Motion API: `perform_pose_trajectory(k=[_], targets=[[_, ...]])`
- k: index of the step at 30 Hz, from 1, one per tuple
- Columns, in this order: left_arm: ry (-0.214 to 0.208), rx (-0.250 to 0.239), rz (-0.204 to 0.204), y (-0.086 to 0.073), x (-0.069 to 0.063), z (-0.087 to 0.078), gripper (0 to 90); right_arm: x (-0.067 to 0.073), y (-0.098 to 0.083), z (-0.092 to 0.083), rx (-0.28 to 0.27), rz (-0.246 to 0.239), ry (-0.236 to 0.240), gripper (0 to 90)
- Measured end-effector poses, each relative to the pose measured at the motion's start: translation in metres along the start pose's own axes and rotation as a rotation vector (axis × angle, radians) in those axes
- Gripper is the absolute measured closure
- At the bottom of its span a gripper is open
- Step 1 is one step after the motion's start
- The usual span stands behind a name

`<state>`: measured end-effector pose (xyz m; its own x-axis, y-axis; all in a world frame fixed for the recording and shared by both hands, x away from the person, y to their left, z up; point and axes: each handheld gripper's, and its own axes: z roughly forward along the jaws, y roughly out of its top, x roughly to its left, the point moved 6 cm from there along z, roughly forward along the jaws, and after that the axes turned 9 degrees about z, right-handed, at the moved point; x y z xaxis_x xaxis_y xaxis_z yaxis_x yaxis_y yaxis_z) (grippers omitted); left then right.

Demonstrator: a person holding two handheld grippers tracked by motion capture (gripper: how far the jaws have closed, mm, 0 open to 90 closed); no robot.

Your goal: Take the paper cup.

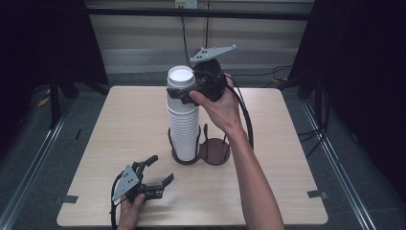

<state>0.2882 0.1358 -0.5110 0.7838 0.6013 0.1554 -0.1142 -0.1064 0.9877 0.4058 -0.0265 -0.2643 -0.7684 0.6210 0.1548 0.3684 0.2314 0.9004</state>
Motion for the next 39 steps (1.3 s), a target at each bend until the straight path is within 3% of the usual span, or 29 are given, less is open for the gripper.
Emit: perform_pose_trajectory(k=[12, 24, 39], targets=[[-0.002, -0.001, 0.000, 0.000, 0.000, 0.000, 15.5, 0.003, 0.007, -0.007, -0.055, 0.007, 0.002, 20.6], [-0.002, -0.001, 0.000, 0.000, 0.000, 0.000, 15.5, 0.005, 0.017, -0.023, -0.160, 0.015, 0.022, 21.1], [-0.002, 0.001, 0.002, 0.000, 0.000, 0.000, 15.5, 0.001, 0.026, -0.042, -0.260, 0.067, 0.048, 21.5]])
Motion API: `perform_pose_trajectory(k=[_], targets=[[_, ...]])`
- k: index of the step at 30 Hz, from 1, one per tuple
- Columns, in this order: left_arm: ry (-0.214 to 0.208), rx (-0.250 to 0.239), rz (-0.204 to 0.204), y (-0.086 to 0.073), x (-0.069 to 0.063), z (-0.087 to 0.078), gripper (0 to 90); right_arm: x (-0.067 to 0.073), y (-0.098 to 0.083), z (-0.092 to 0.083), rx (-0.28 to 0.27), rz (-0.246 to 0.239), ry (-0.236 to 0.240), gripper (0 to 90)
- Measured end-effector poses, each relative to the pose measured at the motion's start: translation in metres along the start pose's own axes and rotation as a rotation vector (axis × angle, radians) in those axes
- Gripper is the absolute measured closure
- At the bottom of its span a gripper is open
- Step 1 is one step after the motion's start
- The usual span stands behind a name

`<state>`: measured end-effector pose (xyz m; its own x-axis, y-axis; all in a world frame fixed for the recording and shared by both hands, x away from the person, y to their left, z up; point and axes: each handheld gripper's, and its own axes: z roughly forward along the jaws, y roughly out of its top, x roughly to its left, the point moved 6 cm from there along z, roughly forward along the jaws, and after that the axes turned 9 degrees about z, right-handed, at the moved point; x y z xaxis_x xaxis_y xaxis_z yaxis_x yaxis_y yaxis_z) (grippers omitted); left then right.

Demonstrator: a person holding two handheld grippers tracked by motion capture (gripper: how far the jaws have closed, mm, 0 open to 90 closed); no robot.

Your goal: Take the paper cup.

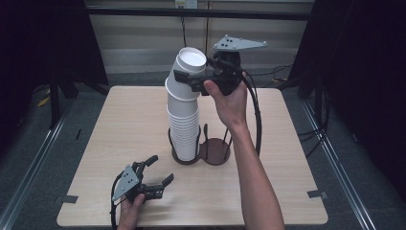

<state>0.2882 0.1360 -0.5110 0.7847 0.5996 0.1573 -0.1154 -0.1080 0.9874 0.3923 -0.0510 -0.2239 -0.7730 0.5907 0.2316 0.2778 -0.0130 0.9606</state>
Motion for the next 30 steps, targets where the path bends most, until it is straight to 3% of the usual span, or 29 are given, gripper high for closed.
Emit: perform_pose_trajectory(k=[15, 30], targets=[[0.000, -0.001, -0.002, 0.000, 0.000, 0.000, 15.5, 0.003, 0.012, -0.016, -0.084, 0.004, 0.030, 21.5], [0.000, -0.002, -0.003, 0.000, 0.000, 0.000, 15.5, 0.001, 0.011, -0.037, -0.083, 0.013, 0.040, 21.6]])
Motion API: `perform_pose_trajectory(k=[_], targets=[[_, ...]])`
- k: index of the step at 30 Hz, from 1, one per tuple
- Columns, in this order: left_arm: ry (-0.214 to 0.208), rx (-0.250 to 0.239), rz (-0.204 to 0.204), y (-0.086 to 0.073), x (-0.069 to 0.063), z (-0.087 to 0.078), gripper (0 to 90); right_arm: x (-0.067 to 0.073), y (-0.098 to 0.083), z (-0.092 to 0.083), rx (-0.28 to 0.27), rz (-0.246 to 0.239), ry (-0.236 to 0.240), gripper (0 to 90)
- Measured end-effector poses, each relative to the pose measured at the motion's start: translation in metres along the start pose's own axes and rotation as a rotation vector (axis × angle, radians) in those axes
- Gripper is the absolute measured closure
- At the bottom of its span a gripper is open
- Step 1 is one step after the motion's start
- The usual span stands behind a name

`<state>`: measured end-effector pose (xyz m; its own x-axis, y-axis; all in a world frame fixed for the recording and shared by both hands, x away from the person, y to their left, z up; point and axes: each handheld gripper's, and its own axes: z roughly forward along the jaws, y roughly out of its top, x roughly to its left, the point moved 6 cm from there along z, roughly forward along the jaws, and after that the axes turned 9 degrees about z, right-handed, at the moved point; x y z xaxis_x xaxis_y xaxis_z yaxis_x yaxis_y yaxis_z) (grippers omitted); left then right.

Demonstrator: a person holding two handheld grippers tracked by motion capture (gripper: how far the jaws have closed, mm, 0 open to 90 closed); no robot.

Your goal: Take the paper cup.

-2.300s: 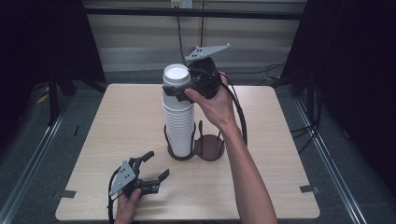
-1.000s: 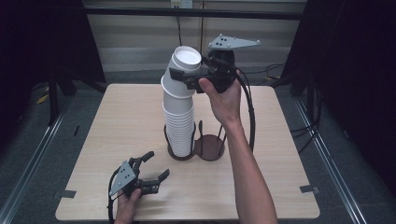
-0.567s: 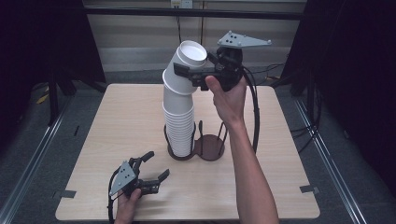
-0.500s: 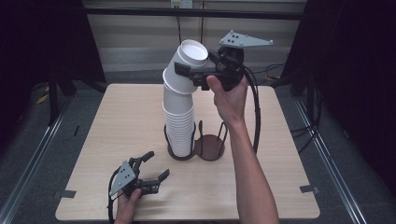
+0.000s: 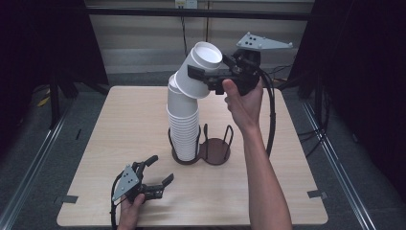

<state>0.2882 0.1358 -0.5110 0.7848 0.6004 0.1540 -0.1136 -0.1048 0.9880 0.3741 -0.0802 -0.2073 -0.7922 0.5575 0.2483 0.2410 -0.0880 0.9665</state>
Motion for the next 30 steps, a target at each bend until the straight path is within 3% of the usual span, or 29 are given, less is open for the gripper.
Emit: perform_pose_trajectory(k=[17, 30], targets=[[0.000, 0.000, 0.000, 0.000, 0.000, 0.000, 15.5, -0.008, -0.003, -0.037, 0.014, -0.011, -0.049, 21.6], [0.000, 0.001, -0.009, 0.000, -0.001, 0.000, 15.4, -0.014, -0.023, -0.052, 0.056, -0.030, -0.084, 21.6]])
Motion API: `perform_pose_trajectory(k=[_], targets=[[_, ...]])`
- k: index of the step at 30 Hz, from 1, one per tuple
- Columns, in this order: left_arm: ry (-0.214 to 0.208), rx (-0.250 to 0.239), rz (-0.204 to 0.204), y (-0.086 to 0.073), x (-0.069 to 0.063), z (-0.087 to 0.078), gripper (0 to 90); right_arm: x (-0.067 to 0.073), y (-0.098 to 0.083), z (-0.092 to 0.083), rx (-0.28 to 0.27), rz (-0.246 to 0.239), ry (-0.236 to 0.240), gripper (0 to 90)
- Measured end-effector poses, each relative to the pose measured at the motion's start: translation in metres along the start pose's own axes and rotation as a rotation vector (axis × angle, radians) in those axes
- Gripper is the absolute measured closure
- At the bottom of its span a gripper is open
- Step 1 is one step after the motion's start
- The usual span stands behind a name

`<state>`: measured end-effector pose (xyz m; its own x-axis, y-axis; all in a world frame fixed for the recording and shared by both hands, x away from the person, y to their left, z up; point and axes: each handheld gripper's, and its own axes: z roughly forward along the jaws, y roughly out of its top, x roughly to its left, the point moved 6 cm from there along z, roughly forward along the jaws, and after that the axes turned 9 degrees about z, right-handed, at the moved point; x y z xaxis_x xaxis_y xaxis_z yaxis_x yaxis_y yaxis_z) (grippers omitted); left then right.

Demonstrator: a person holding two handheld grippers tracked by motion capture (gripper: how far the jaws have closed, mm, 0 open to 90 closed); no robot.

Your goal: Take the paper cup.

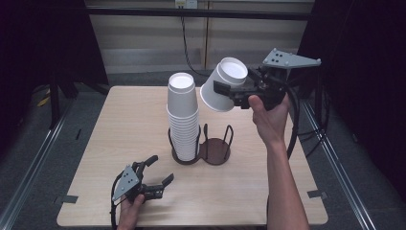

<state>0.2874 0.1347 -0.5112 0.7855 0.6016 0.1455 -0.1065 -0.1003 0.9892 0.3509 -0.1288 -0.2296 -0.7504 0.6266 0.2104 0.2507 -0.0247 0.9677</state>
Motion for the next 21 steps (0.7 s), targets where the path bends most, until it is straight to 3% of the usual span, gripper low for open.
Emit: perform_pose_trajectory(k=[9, 11, 13, 16, 20, 21], targets=[[-0.022, 0.001, 0.013, 0.000, -0.001, -0.001, 15.4, -0.006, -0.021, -0.003, 0.011, 0.016, 0.005, 21.7], [-0.005, 0.002, 0.014, 0.000, 0.001, -0.001, 15.8, -0.006, -0.026, -0.005, 0.007, 0.029, 0.017, 21.6], [-0.016, 0.002, -0.011, 0.000, -0.001, -0.001, 15.8, -0.006, -0.030, -0.006, 0.011, 0.029, 0.013, 21.7], [-0.026, 0.014, 0.004, 0.000, -0.001, 0.000, 15.8, -0.005, -0.037, -0.008, 0.018, 0.031, 0.014, 21.7], [-0.035, 0.037, -0.031, 0.000, -0.001, 0.001, 16.0, -0.005, -0.047, -0.009, 0.026, 0.033, 0.014, 21.7], [-0.038, 0.043, -0.007, 0.000, 0.001, 0.001, 16.0, -0.005, -0.050, -0.009, 0.030, 0.033, 0.017, 21.7]])
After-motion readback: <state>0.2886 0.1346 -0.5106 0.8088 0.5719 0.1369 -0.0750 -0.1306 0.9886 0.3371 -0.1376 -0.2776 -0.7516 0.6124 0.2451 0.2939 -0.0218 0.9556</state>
